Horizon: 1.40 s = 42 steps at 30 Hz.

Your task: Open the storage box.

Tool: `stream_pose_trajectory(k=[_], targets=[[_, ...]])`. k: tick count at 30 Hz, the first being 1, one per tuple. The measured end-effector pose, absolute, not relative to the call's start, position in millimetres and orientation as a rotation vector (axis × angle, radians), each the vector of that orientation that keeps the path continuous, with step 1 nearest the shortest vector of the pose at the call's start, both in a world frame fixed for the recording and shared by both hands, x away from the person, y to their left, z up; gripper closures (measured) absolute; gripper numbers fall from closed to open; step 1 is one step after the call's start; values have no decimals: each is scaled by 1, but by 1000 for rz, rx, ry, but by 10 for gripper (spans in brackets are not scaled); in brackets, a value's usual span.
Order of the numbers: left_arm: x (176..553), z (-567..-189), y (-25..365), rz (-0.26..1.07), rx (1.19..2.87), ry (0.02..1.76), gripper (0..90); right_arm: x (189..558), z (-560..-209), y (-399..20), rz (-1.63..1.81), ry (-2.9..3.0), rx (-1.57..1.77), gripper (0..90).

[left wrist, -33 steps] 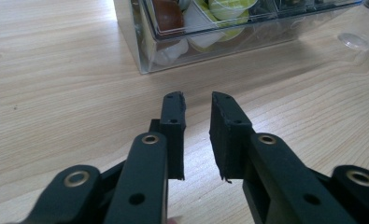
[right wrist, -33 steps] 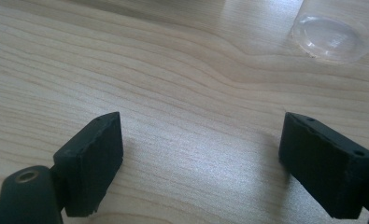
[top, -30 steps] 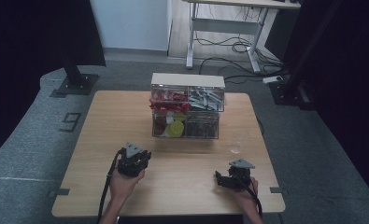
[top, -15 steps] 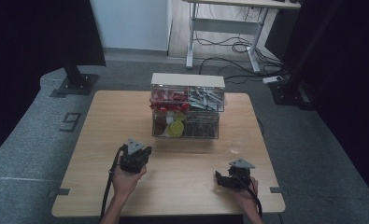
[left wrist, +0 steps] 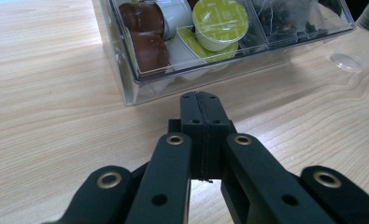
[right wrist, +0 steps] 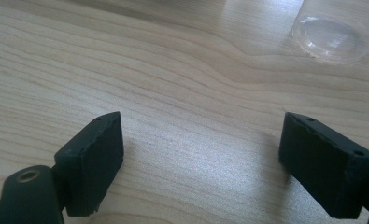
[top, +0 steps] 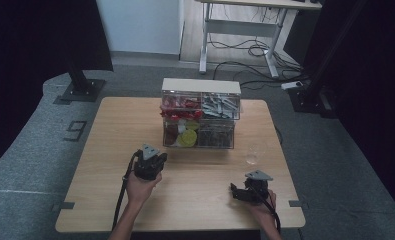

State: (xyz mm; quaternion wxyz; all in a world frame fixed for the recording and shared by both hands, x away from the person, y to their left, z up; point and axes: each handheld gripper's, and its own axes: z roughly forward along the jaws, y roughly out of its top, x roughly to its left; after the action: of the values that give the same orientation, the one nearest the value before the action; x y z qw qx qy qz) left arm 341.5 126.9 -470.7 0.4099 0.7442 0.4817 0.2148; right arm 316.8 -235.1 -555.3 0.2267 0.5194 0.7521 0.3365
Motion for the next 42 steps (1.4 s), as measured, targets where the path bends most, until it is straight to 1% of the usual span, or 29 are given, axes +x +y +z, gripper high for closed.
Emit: stream_pose_trajectory(k=[17,25,42], targets=[[359,-481,118,512,1895,1222,900,317,-555,-235,927,2071,1433,143],[368,-485,114,465,1884,1233,900,317,-555,-235,926,2071,1433,144],[385,-493,106,464,1908,1260,900,317,-555,-235,927,2070,1434,146]])
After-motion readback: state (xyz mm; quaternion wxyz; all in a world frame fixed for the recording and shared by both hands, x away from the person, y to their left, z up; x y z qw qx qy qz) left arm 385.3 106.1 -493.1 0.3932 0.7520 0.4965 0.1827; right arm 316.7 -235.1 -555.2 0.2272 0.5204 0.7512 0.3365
